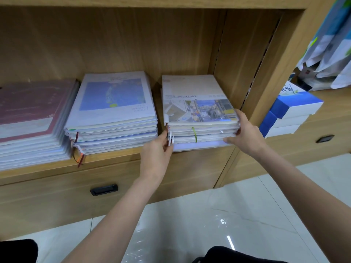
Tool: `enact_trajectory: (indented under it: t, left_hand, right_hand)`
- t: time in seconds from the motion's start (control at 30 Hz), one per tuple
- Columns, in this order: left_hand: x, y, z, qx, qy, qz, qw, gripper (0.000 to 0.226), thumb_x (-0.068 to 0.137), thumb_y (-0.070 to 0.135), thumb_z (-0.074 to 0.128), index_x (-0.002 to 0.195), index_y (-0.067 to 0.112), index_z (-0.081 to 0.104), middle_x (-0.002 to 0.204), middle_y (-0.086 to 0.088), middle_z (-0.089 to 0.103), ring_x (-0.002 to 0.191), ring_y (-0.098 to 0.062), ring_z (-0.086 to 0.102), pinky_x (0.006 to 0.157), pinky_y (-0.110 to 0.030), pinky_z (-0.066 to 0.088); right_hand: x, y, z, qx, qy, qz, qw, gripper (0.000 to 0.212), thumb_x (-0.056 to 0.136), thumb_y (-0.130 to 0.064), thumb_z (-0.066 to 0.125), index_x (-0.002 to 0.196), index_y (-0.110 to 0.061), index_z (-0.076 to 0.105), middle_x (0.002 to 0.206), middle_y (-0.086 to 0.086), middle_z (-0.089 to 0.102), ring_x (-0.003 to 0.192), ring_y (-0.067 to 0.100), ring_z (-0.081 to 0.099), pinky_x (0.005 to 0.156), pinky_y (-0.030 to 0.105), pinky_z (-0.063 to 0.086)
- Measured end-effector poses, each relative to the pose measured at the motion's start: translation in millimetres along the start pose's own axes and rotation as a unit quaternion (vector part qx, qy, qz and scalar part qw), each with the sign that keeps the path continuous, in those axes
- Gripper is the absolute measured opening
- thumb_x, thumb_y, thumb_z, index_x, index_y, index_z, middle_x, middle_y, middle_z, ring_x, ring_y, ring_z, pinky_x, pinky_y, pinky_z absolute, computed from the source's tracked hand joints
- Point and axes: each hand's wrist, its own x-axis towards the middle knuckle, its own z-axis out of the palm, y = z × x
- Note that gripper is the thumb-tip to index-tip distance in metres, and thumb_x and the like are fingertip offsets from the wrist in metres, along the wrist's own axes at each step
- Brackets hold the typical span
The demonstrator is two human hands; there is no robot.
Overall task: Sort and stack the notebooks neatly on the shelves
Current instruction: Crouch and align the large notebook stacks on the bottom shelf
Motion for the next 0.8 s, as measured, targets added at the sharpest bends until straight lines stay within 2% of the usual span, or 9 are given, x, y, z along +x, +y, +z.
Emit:
enact_trajectory:
  t: [0.1,0.17,0.23,0.4,0.53,0.6,0.7,0.8]
  left_hand:
    - [-5,-3,5,-0.011,-0.011,0.008,1.0,0.061,0.083,0.008,0.068,0.138,0.016,0.042,0.116,-0.008,0.066,0.105,-0.016,0.064,0.099,-0.034,0.047]
    - [-6,-7,7,0.017,-0.01,0.023,1.0,0.063,0.083,0.007,0.067,0.139,0.016,0.041,0.116,-0.009,0.066,0.105,-0.019,0.064,0.098,-0.037,0.048]
    - [-7,-9,10,0.025,0.006,0.032,0.999,0.061,0.083,0.005,0.067,0.139,0.017,0.042,0.113,-0.011,0.067,0.103,-0.021,0.065,0.097,-0.038,0.048]
    - [-15,-8,15,0.013,0.065,0.028,0.997,0.054,0.082,0.007,0.069,0.132,0.019,0.053,0.101,-0.006,0.072,0.095,-0.015,0.067,0.089,-0.024,0.049]
    - [-19,-7,20,-0.004,0.101,0.001,0.995,0.048,0.082,0.006,0.068,0.128,0.018,0.057,0.099,-0.004,0.072,0.087,-0.004,0.063,0.08,-0.011,0.04]
    - [-21,-5,22,-0.017,0.114,-0.013,0.993,0.047,0.082,0.005,0.068,0.127,0.018,0.058,0.099,-0.004,0.072,0.085,-0.006,0.063,0.079,-0.011,0.038]
    - [-24,-3,23,-0.012,0.128,-0.018,0.992,0.046,0.083,0.006,0.068,0.126,0.018,0.059,0.098,-0.006,0.072,0.088,-0.017,0.068,0.08,-0.015,0.041]
    - [-23,-3,18,-0.024,0.098,-0.019,0.995,0.05,0.084,0.005,0.066,0.131,0.02,0.053,0.102,-0.004,0.071,0.092,-0.011,0.066,0.084,-0.014,0.042]
  right_hand:
    - [-2,5,1,0.021,-0.007,0.0,1.0,0.101,0.074,-0.017,0.079,0.149,-0.026,0.012,0.125,0.006,0.056,0.109,0.03,0.053,0.092,0.038,0.046]
    - [-4,7,1,0.024,-0.021,0.0,0.999,0.108,0.071,-0.018,0.081,0.15,-0.028,0.008,0.13,0.005,0.054,0.114,0.029,0.051,0.097,0.041,0.044]
    - [-8,9,1,0.025,-0.022,-0.011,0.999,0.109,0.071,-0.014,0.081,0.15,-0.026,0.007,0.133,0.004,0.051,0.116,0.027,0.051,0.098,0.036,0.042]
    - [-14,9,4,0.022,0.021,-0.029,0.999,0.099,0.073,-0.009,0.078,0.149,-0.023,0.015,0.131,0.005,0.053,0.115,0.025,0.052,0.091,0.029,0.041]
    - [-17,11,7,0.043,0.034,-0.029,0.998,0.096,0.071,-0.007,0.079,0.147,-0.024,0.022,0.124,0.006,0.058,0.107,0.024,0.055,0.089,0.03,0.044]
    - [-18,10,6,0.051,0.038,-0.03,0.998,0.095,0.07,-0.006,0.08,0.146,-0.023,0.025,0.122,0.006,0.058,0.106,0.024,0.055,0.091,0.031,0.045]
    - [-19,10,5,0.062,0.044,-0.03,0.997,0.092,0.07,-0.004,0.08,0.144,-0.023,0.028,0.12,0.006,0.059,0.107,0.024,0.055,0.091,0.031,0.045]
    - [-19,9,7,0.074,0.031,-0.026,0.996,0.095,0.071,-0.003,0.078,0.146,-0.024,0.023,0.126,0.006,0.056,0.111,0.025,0.054,0.096,0.035,0.045]
